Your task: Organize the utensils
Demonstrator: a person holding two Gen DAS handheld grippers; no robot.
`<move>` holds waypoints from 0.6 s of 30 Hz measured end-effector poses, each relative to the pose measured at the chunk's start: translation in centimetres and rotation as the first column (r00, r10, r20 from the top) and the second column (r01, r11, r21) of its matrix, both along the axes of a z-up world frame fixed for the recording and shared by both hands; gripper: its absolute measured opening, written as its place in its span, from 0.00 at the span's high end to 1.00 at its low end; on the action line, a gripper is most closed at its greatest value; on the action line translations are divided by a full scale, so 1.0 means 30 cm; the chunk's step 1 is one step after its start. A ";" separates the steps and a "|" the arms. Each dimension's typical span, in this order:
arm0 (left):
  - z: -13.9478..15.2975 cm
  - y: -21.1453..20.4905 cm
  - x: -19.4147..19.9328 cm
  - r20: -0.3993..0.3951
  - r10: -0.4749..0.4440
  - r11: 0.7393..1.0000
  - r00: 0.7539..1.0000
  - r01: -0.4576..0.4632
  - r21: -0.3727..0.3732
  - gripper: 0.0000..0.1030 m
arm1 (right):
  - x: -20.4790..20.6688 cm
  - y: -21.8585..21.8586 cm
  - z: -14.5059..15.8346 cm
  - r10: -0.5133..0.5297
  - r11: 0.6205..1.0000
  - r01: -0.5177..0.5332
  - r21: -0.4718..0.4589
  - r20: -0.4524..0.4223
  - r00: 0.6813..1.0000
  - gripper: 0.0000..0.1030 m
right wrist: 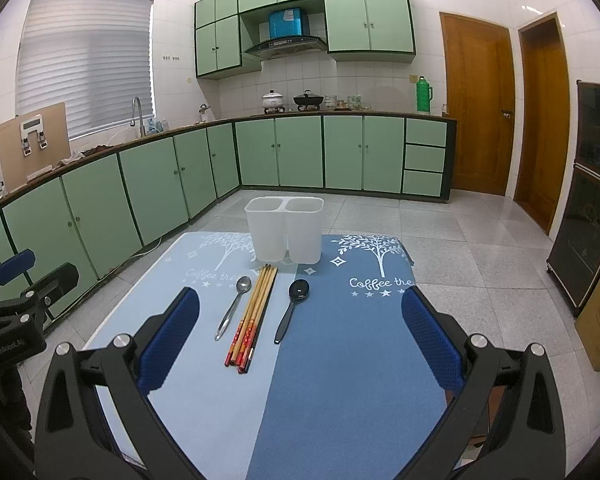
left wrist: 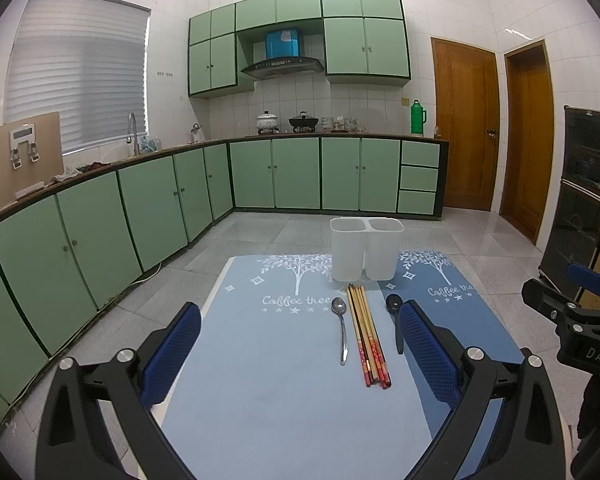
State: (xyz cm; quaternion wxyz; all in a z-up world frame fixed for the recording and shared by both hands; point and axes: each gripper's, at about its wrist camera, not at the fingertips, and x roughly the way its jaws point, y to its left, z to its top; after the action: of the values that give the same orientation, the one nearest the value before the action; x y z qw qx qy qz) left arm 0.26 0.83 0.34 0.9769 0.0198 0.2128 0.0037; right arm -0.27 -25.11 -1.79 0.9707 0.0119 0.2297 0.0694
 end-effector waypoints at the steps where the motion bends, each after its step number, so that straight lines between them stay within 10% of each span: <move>1: 0.006 -0.004 -0.001 0.000 0.001 1.000 1.000 -0.001 0.002 0.06 | 0.000 0.001 0.001 0.000 1.000 0.000 0.000 -0.001 1.000 0.05; 18: 0.015 -0.008 -0.005 0.001 0.002 1.000 1.000 -0.002 0.007 0.06 | 0.003 0.004 0.015 -0.006 1.000 0.006 0.001 -0.004 1.000 0.05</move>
State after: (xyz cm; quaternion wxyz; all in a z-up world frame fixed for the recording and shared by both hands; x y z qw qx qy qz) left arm 0.10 0.57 0.78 0.9769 0.0231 0.2124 0.0053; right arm -0.19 -24.99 -1.35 0.9704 0.0130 0.2317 0.0665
